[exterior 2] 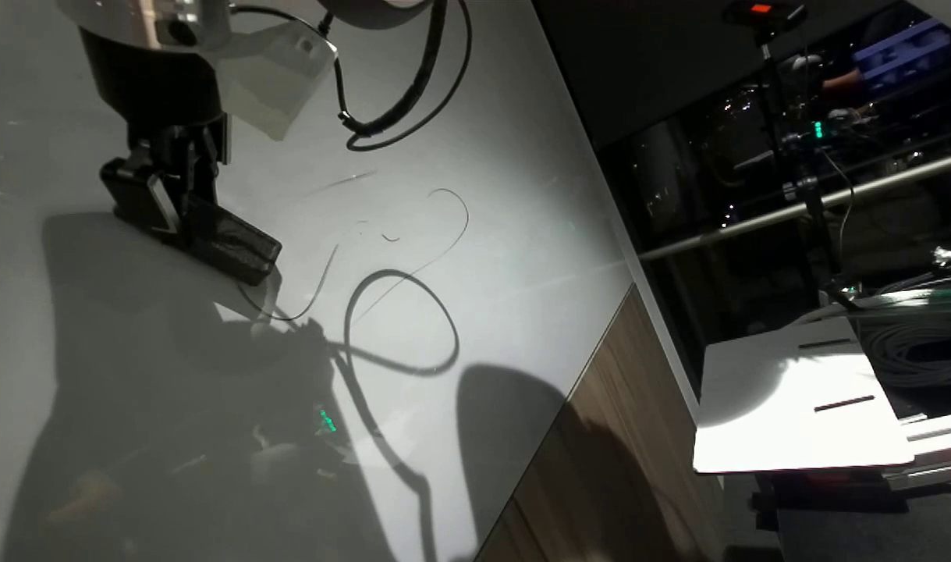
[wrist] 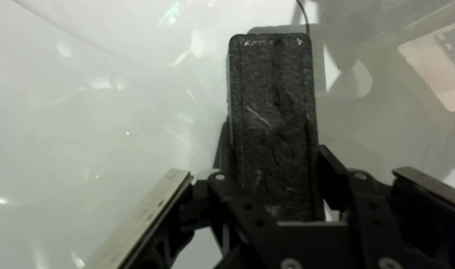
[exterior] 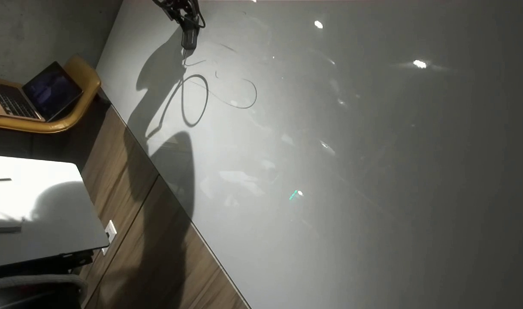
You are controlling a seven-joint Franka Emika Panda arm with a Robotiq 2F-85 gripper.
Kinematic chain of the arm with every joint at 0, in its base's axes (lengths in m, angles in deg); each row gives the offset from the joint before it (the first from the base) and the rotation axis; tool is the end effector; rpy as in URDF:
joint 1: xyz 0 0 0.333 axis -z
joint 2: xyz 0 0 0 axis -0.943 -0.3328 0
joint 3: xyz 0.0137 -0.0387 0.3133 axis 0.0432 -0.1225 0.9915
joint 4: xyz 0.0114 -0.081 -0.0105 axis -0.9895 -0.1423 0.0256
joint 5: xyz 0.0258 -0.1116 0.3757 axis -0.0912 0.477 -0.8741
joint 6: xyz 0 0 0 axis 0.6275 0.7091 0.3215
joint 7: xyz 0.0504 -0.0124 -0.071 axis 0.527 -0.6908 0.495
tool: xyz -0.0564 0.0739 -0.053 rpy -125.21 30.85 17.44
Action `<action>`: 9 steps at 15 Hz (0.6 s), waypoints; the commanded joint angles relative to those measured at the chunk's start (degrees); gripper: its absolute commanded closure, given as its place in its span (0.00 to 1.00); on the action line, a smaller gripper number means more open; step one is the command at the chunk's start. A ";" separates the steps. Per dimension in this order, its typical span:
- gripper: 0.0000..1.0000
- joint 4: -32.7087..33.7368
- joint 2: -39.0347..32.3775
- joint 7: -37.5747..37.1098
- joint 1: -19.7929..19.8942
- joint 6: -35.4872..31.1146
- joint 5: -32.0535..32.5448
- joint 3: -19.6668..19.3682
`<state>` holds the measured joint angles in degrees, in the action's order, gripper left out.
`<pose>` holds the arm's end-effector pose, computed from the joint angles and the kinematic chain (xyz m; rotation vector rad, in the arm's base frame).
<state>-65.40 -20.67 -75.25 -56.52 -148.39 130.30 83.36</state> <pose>0.5289 0.4197 0.5886 2.3353 0.6576 1.2576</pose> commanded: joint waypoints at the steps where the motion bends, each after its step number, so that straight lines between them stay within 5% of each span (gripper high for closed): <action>1: 0.71 0.93 0.16 4.79 4.71 -3.52 1.00 -0.61; 9: 0.71 -12.38 9.63 1.76 26.70 -8.93 -2.56 10.15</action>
<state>-74.71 -15.00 -73.52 -40.07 -153.41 127.45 91.49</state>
